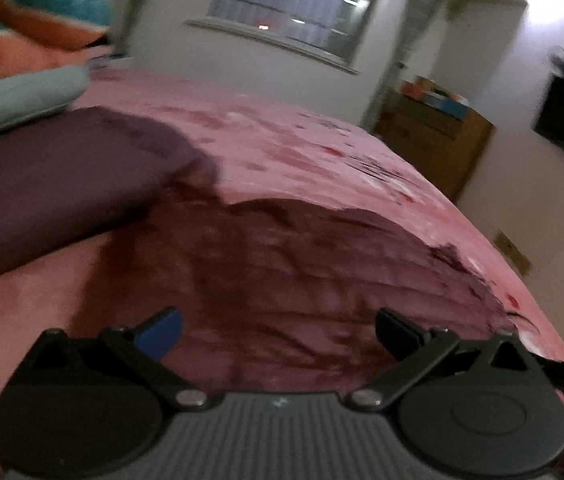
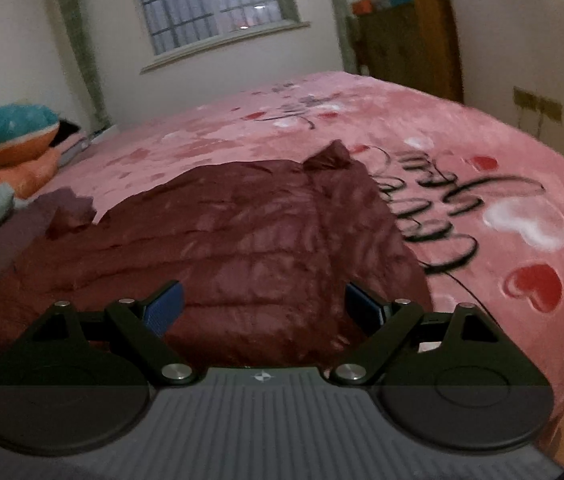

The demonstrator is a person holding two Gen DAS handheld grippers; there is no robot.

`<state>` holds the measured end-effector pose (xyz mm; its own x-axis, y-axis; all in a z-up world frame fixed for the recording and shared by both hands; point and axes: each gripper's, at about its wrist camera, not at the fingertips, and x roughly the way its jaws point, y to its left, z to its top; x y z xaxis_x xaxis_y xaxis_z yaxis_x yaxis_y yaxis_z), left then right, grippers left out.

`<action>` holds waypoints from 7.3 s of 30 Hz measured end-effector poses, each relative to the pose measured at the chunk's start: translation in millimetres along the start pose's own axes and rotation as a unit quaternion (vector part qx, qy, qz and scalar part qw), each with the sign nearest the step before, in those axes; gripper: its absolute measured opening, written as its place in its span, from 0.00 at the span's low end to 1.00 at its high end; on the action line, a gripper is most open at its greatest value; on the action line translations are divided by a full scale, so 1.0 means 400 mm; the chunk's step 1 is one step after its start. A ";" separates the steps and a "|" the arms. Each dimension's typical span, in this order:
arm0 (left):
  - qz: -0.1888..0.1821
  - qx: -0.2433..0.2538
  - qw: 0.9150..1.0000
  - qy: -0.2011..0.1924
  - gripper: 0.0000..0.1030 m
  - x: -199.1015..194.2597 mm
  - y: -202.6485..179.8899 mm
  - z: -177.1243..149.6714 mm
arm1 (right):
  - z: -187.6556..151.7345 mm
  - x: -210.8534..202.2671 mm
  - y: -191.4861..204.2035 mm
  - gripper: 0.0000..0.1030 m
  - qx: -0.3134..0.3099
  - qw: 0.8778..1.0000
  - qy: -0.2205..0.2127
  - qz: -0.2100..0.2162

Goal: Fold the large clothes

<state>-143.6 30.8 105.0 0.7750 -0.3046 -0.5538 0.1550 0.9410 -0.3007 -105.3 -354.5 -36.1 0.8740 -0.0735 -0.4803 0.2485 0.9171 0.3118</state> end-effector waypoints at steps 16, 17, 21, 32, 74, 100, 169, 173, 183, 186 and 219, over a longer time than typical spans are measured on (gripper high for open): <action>-0.041 -0.183 0.982 0.023 0.99 0.118 0.268 0.007 | -0.026 0.097 -0.289 1.00 0.326 0.940 0.036 0.094; -0.046 -0.183 0.982 0.023 0.99 0.129 0.270 0.009 | -0.025 0.103 -0.295 1.00 0.331 0.938 0.035 0.097; -0.058 -0.179 0.982 0.024 0.99 0.168 0.279 0.022 | -0.028 0.121 -0.297 1.00 0.333 0.936 0.036 0.105; -0.075 -0.199 0.976 0.049 0.99 0.235 0.319 0.035 | 0.016 0.035 -0.329 1.00 0.315 0.948 -0.022 0.027; -0.057 -0.135 0.986 0.084 0.64 0.389 0.155 0.112 | 0.143 0.135 -0.184 0.50 0.125 0.978 0.084 0.146; -0.259 0.141 0.954 0.059 0.31 0.729 -0.743 0.223 | 0.233 -0.299 -0.590 0.30 0.105 0.923 -0.200 -0.313; -0.105 0.216 0.970 0.020 0.99 0.104 -0.649 -0.031 | 0.130 -0.732 -0.087 1.00 0.072 0.944 -0.167 -0.276; -0.105 0.217 0.970 0.007 0.99 0.071 -0.646 -0.020 | 0.133 -0.758 -0.047 1.00 0.063 0.944 -0.171 -0.274; -0.112 0.227 0.967 -0.012 0.99 0.002 -0.654 -0.006 | 0.135 -0.822 0.019 1.00 0.051 0.944 -0.173 -0.277; -0.113 0.228 0.967 -0.018 0.99 -0.013 -0.657 -0.003 | 0.139 -0.835 0.021 1.00 0.050 0.944 -0.174 -0.277; -0.116 0.225 0.967 -0.028 0.99 -0.076 -0.666 0.014 | 0.133 -0.894 0.016 1.00 0.024 0.946 -0.169 -0.275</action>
<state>-205.2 -209.8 206.3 0.7172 -0.5194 -0.4645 0.5707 0.8204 -0.0363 -394.2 -343.1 181.4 0.6887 -0.6629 -0.2937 0.7160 0.6856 0.1318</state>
